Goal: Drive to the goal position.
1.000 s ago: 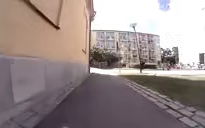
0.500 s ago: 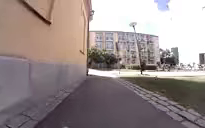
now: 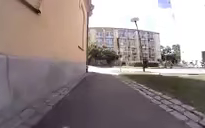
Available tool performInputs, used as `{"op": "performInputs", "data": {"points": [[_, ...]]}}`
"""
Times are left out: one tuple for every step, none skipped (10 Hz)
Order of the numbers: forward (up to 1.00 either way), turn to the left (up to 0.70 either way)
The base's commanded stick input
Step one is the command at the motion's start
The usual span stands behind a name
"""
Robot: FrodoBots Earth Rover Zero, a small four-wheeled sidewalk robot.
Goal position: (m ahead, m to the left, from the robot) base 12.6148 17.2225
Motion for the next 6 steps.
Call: {"op": "performInputs", "data": {"points": [[0.85, 0.0], [0.85, 0.0], [0.85, 0.0], [0.85, 0.0], [0.85, 0.0], [0.85, 0.0]]}}
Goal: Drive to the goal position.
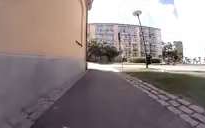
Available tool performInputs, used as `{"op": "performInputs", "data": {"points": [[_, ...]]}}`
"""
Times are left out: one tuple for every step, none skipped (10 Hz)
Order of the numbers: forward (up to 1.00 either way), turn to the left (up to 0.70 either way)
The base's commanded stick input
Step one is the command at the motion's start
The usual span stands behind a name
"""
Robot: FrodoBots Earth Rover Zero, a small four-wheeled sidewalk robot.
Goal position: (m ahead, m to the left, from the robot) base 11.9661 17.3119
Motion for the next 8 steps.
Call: {"op": "performInputs", "data": {"points": [[0.85, 0.0], [0.85, 0.0], [0.85, 0.0], [0.85, 0.0], [0.85, 0.0], [0.85, 0.0], [0.85, 0.0], [0.85, 0.0]]}}
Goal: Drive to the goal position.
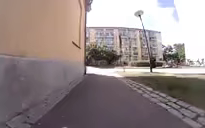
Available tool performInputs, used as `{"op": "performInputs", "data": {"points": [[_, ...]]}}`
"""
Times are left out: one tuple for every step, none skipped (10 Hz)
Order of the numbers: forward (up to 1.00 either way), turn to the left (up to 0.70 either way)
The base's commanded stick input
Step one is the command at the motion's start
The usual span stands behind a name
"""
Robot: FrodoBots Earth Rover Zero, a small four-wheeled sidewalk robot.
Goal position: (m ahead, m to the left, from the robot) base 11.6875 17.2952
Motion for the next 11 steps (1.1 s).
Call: {"op": "performInputs", "data": {"points": [[0.85, 0.0], [0.85, 0.0], [0.85, 0.0], [0.85, 0.0], [0.85, 0.0], [0.85, 0.0], [0.85, 0.0], [0.85, 0.0], [0.85, 0.0], [0.85, 0.0], [0.85, 0.0]]}}
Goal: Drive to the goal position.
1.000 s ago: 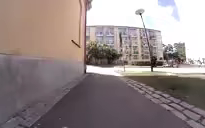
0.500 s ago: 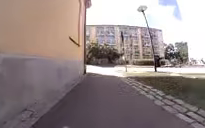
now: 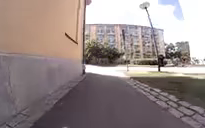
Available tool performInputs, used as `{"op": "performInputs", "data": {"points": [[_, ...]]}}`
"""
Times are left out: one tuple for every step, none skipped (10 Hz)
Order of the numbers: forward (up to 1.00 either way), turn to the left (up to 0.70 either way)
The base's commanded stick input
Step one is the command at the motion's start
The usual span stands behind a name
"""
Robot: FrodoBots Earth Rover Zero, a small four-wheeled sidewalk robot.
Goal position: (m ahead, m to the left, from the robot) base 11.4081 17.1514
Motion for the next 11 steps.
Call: {"op": "performInputs", "data": {"points": [[0.85, 0.0], [0.85, 0.0], [0.85, 0.0], [0.85, 0.0], [0.85, 0.0], [0.85, 0.0], [0.85, 0.0], [0.85, 0.0], [0.85, 0.0], [0.85, 0.0], [0.85, 0.0]]}}
